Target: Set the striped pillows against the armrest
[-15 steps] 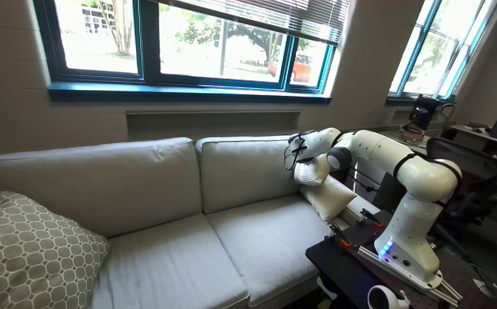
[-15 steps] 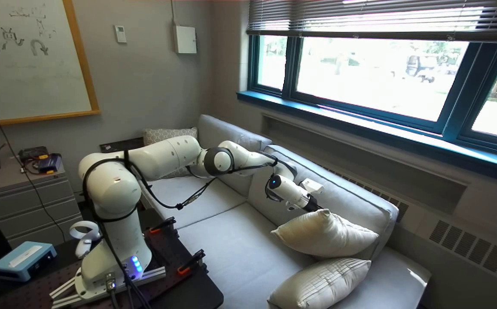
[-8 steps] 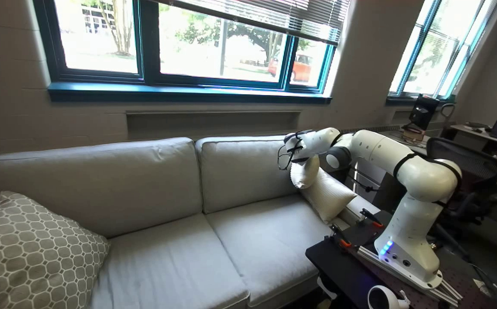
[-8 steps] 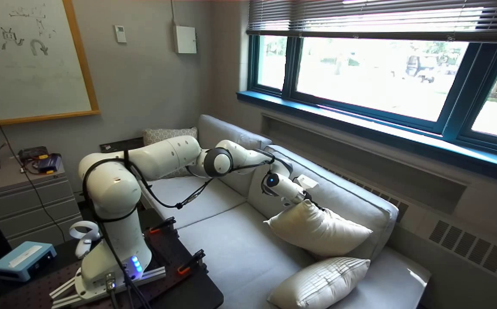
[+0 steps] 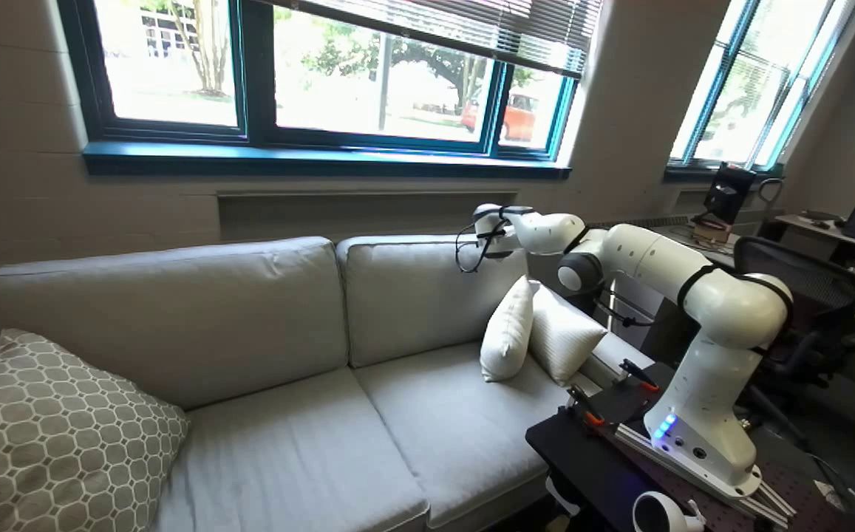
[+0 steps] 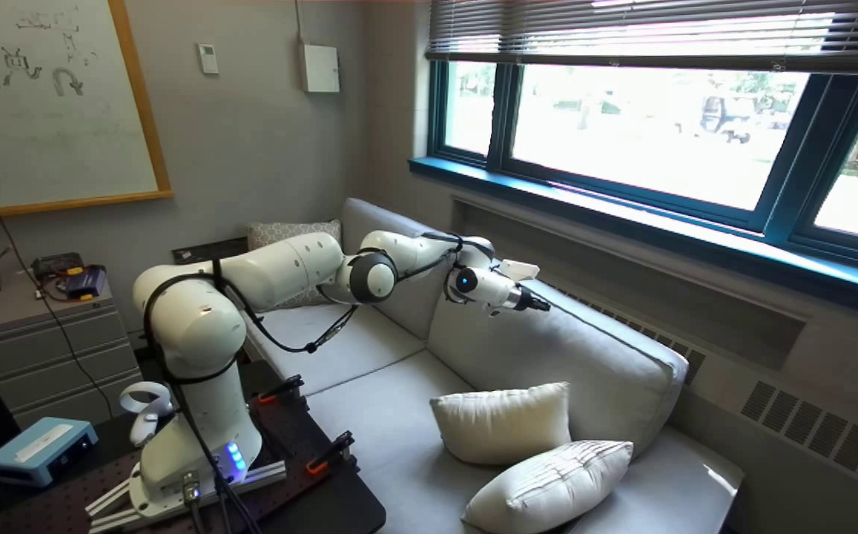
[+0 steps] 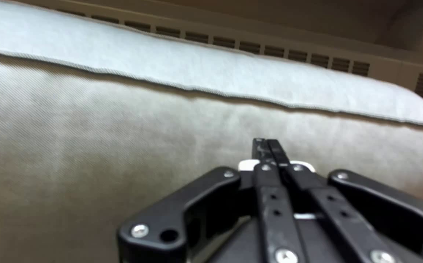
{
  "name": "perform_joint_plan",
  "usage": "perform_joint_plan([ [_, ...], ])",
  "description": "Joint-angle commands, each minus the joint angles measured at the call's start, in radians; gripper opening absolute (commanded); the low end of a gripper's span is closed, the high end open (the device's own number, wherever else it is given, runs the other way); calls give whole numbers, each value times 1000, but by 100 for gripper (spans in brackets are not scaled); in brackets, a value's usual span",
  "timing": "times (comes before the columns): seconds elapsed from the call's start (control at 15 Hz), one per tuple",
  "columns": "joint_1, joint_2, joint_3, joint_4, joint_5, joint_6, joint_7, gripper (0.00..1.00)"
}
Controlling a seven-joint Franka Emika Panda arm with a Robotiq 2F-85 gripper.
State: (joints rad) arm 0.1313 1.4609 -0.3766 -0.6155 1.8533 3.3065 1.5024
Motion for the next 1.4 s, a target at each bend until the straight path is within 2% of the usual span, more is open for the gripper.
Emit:
perform_joint_plan([
  [0.0,-63,27,80,181,103,-58,-226,1],
  [0.27,-116,22,143,191,298,-186,-479,1],
  [0.4,-140,2,166,119,400,-290,-623,1],
  [0.47,-151,4,177,95,449,-319,-698,29],
  [0.53,-164,6,194,63,490,-379,-772,29],
  [0.67,-185,13,226,-8,565,-482,-883,42],
  [0.73,-199,17,252,-47,605,-561,-926,52],
  [0.87,-204,26,286,-113,654,-690,-981,65],
  [1.13,-182,-42,327,-321,672,-913,-1098,96],
  [1.2,-176,-63,335,-370,676,-954,-1133,100],
  [1.33,-161,-115,341,-473,669,-1015,-1195,100],
])
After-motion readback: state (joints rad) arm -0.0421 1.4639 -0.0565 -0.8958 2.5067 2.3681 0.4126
